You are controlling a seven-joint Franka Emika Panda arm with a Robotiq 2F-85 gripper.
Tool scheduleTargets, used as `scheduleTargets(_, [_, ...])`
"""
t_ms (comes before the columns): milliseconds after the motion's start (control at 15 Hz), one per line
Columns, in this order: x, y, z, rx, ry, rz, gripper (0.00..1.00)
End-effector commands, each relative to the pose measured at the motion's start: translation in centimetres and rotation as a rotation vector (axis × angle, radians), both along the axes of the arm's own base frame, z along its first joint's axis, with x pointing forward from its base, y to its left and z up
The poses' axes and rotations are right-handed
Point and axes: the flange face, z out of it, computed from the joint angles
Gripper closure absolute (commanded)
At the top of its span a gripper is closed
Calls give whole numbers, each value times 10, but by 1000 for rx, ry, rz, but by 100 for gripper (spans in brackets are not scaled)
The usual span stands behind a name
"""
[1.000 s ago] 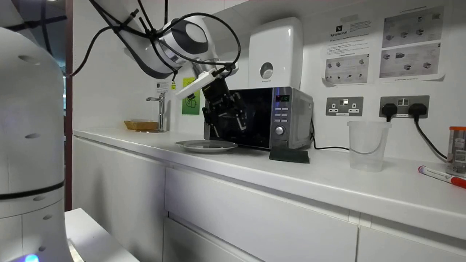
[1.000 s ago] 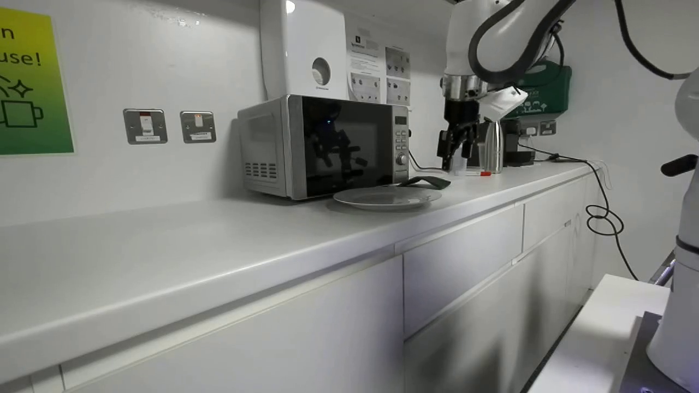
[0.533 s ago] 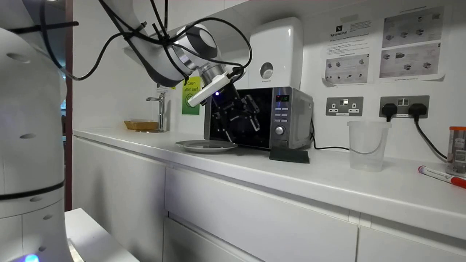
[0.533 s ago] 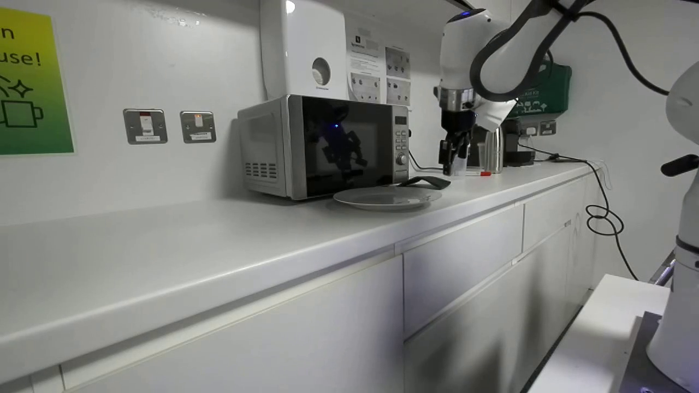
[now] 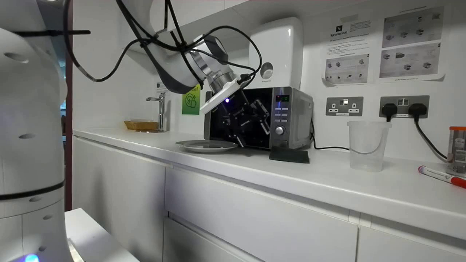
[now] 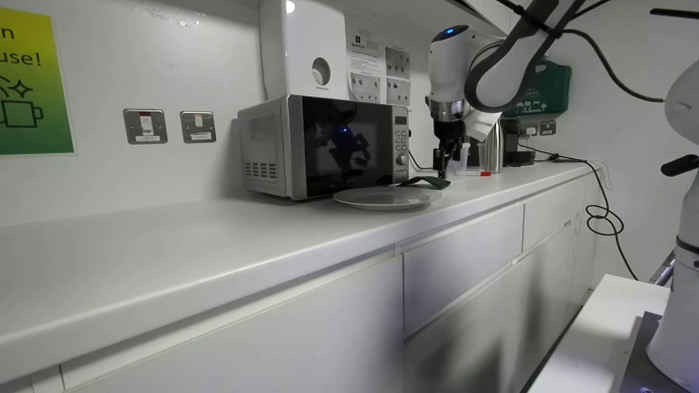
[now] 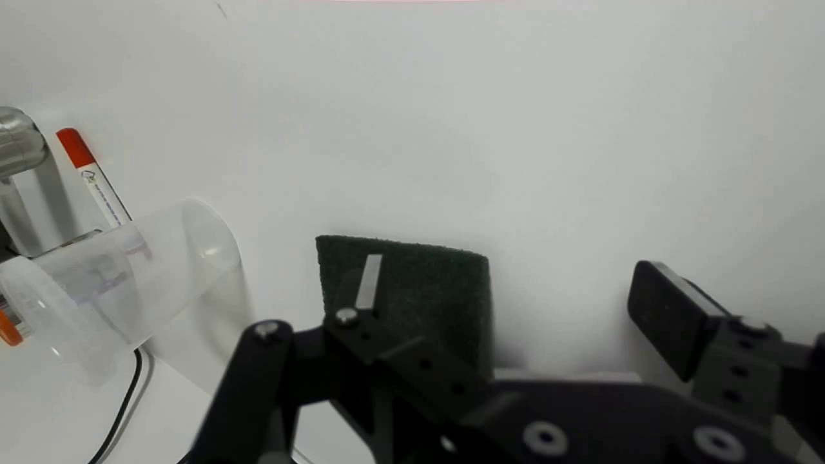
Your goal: Pick up an object from the table
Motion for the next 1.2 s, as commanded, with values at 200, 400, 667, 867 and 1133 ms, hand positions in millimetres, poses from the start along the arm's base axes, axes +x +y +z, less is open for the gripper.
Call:
scheduleTargets(200, [36, -8, -16, -42, -16, -24, 0])
scheduleTargets(400, [48, -15, -22, -67, -26, -32, 0])
scheduleTargets(667, [64, -26, -29, -89, -33, -49, 0])
scheduleTargets(867, [73, -31, -34, -97, -36, -54, 0])
scheduleTargets(1133, [83, -29, -36, -95, -40, -55, 0])
